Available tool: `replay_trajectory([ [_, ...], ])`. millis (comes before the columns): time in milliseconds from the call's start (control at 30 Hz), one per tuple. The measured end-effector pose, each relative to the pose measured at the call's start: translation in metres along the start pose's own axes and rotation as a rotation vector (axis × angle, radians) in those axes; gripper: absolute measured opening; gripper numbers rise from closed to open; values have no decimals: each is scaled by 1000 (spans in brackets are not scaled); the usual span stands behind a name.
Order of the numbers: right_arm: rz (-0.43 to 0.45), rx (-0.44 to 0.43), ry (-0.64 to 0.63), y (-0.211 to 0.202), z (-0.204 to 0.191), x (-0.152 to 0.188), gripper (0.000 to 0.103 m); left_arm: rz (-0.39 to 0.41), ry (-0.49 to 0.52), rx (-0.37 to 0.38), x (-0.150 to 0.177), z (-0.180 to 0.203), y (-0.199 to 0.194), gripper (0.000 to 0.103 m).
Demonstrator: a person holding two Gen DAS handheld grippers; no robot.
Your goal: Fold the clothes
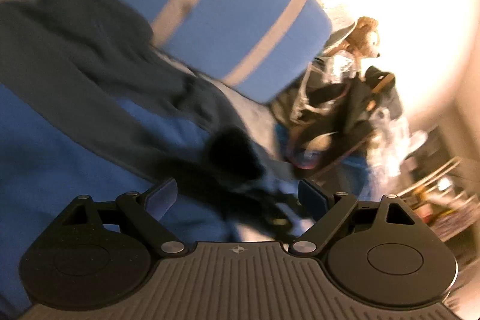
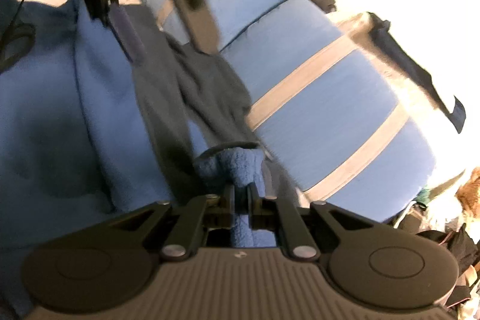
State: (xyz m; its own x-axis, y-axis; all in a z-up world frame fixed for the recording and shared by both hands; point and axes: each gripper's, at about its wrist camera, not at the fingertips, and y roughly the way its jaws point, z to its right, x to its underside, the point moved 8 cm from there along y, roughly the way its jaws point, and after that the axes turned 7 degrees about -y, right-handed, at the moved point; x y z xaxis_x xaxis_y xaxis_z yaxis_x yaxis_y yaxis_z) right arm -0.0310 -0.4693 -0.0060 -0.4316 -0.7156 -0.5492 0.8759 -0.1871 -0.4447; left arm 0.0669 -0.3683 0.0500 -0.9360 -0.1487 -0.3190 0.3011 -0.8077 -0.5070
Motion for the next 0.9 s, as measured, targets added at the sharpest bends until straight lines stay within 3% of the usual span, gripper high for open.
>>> replay_trajectory([
  [200,26,49,23,-12,10,-8,8,-150,-195,60,4,10,44,88],
  [400,50,88,-8,-20,8,-18,8,-144,-305,21,0,-5,58,86],
  [500,69,92,-49,-25,0,-23,8,-124,-330,-6,-4,-12,58,60],
  [667,100,97,-130,-34,-18,-31,8,-103,-342,-38,-7,-19,51,50],
  [900,118,86,-185,-37,-30,-39,8,-85,-303,-34,-12,-17,41,25],
])
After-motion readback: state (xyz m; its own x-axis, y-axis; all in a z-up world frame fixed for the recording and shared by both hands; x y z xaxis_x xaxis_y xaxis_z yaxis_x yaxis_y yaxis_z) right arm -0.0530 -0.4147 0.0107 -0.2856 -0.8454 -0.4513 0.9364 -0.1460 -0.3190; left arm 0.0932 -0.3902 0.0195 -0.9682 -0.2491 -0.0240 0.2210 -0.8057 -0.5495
